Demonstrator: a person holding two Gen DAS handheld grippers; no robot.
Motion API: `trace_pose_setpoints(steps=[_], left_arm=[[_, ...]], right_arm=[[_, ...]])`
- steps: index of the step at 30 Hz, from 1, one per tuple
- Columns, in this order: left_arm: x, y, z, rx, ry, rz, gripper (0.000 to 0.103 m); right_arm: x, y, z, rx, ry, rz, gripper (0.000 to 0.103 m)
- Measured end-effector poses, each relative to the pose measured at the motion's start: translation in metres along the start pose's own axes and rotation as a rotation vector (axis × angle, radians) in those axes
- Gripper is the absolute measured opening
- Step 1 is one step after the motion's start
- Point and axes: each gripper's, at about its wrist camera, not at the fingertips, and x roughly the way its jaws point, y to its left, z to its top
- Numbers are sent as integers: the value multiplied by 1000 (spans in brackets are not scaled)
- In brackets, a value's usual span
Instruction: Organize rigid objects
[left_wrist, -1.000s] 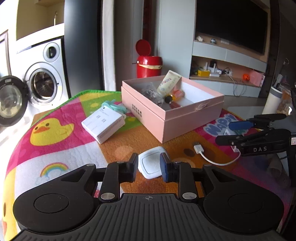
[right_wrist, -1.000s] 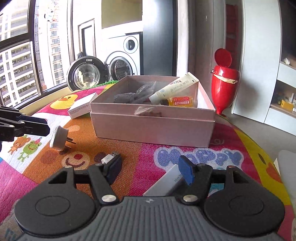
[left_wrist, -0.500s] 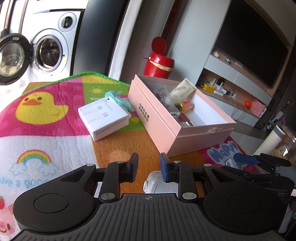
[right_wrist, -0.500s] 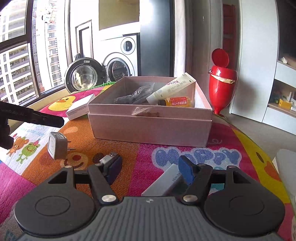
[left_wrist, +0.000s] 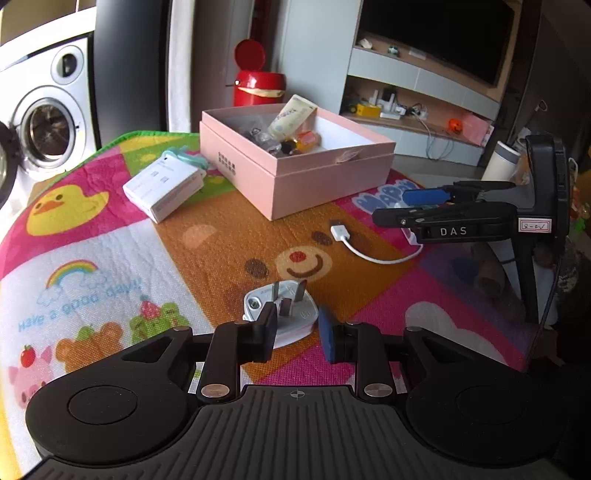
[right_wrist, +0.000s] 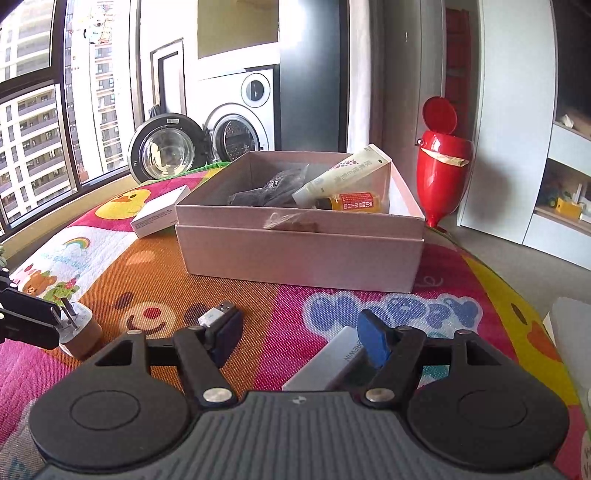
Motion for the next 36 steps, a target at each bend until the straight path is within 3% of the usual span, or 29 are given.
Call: trace_pose_setpoints(steps=[4, 8, 12, 17, 22, 29, 32, 36], left_arm=[[-3, -5, 0, 22, 15, 19, 27], [-9, -15, -4, 107, 49, 24, 28], [4, -18, -14, 135, 128, 39, 28], [24, -17, 0, 31, 65, -34, 27], [49, -25, 12, -35, 11, -48, 27], [16, -32, 4, 64, 12, -55, 28], [-7, -11, 7, 1, -55, 28, 28], [-17, 36, 8, -212, -146, 111, 27]], right_arm=[[0, 0, -1, -1, -2, -4, 69], [0, 0, -1, 1, -3, -7, 69], [0, 0, -1, 0, -4, -6, 69], [-1, 0, -1, 3, -4, -7, 69], [0, -2, -1, 13, -4, -4, 69], [0, -4, -1, 25, -6, 2, 70], [0, -4, -1, 25, -7, 0, 70], [0, -4, 0, 26, -9, -3, 70]])
